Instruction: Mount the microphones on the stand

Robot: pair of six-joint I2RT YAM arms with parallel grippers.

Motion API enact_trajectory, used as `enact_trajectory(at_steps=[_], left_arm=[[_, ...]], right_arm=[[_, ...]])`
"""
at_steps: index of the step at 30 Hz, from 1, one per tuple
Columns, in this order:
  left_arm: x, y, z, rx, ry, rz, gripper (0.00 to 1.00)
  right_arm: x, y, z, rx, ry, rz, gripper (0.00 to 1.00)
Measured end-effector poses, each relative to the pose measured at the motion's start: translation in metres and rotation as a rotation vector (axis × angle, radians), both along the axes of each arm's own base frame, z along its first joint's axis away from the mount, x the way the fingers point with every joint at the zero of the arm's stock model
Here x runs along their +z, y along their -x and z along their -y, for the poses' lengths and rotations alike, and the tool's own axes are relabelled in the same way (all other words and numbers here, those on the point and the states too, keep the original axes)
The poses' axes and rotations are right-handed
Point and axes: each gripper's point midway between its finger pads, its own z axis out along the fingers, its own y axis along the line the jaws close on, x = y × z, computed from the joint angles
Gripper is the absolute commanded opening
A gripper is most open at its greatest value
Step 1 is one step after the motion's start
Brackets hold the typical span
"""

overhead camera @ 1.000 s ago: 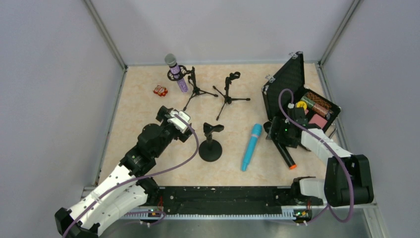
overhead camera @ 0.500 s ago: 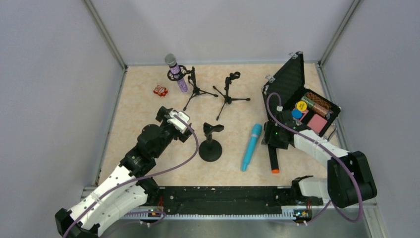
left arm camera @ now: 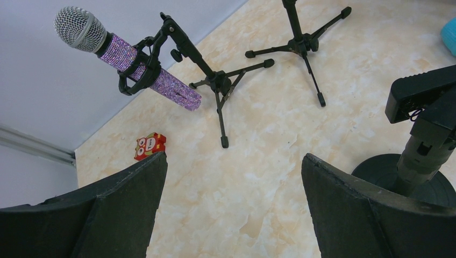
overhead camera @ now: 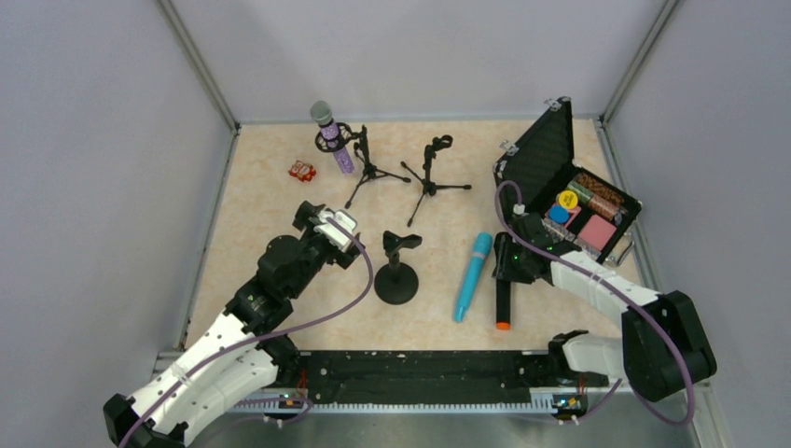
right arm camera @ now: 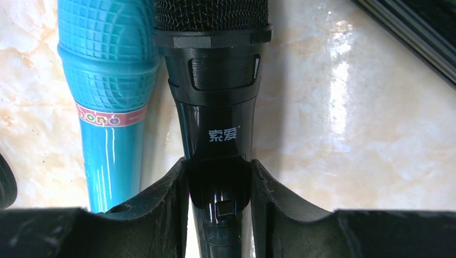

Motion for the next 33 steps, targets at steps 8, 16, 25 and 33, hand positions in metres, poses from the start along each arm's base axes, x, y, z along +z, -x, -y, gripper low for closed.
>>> enact_trajectory(at_steps=[8, 16, 25, 33], left_arm=[[-0.002, 0.000, -0.001, 0.004, -0.009, 0.000, 0.99], [-0.001, -0.003, -0.006, 0.034, -0.014, 0.014, 0.99], [-0.009, 0.000, -0.016, 0.131, 0.092, -0.094, 0.99], [-0.021, 0.023, -0.015, 0.224, 0.403, -0.321, 0.99]], right_arm=[[0.021, -0.001, -0.001, 0.028, -0.024, 0.078, 0.00], [0.067, -0.004, -0.017, 0.114, -0.138, 0.244, 0.00], [0.114, -0.002, -0.031, 0.201, -0.230, 0.397, 0.00], [0.180, -0.012, -0.063, 0.323, -0.403, 0.589, 0.00]])
